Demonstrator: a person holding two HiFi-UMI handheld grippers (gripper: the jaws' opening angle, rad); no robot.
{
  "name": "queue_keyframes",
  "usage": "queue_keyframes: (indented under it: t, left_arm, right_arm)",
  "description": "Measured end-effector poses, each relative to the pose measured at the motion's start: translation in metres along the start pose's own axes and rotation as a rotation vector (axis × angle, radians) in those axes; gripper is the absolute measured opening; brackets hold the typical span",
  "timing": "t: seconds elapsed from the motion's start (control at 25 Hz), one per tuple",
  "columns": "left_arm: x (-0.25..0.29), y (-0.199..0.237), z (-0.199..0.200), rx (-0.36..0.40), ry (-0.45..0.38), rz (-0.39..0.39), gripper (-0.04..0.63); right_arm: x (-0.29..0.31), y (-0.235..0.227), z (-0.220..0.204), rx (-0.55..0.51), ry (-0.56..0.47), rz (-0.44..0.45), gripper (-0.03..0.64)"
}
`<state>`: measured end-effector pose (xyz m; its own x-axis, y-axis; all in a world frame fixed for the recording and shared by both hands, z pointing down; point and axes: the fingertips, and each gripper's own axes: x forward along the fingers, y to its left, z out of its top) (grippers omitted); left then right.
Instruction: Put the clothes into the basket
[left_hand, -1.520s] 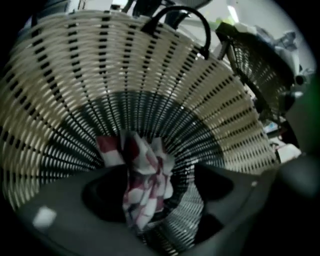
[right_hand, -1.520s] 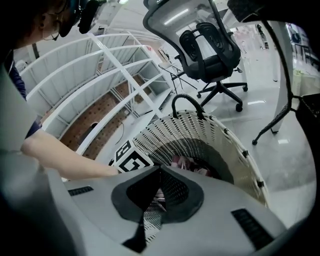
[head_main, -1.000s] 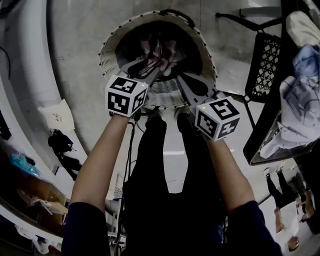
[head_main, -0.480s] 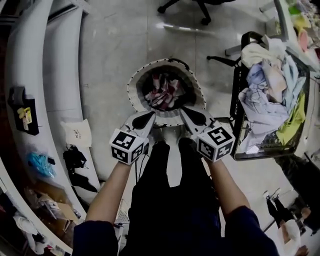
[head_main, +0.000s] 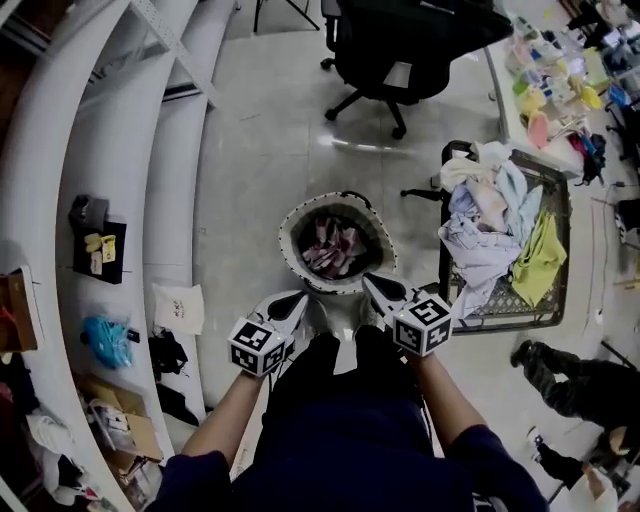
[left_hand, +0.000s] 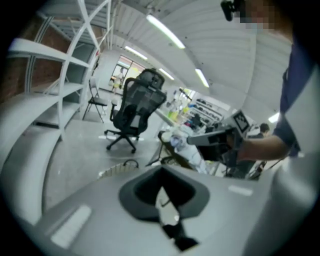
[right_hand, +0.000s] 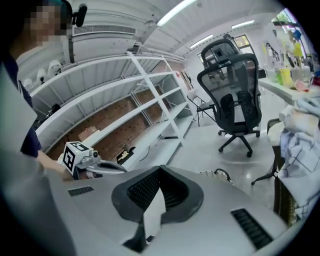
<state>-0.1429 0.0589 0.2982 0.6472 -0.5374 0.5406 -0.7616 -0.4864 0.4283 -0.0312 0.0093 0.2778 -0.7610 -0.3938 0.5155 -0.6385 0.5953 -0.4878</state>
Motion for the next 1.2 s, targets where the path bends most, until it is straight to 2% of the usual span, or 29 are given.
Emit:
queue_keyframes:
  t: [0.24, 0.44, 0.68, 1.2]
  left_arm:
    - [-0.044, -0.027, 0.064, 0.103, -0.116, -0.025, 0.003]
    - [-0.071, -0.041, 0.107, 0.158, -0.211, -0.030, 0.003]
    - [-0.092, -0.051, 0.128, 0.183, -0.266, -0.020, 0.003]
    - [-0.099, -0.060, 0.149, 0.189, -0.321, -0.046, 0.003]
  right_arm:
    - [-0.028, 0.070, 0.046, -0.129, -0.057, 0.051, 0.006]
    - [-0.037, 0.106, 0.071, -0.214, -0.099, 0.072, 0.006]
    - [-0.047, 0.126, 0.091, -0.285, -0.128, 0.079, 0.006]
    - [-0.062, 0.145, 0.117, -0.321, -0.167, 0.083, 0.006]
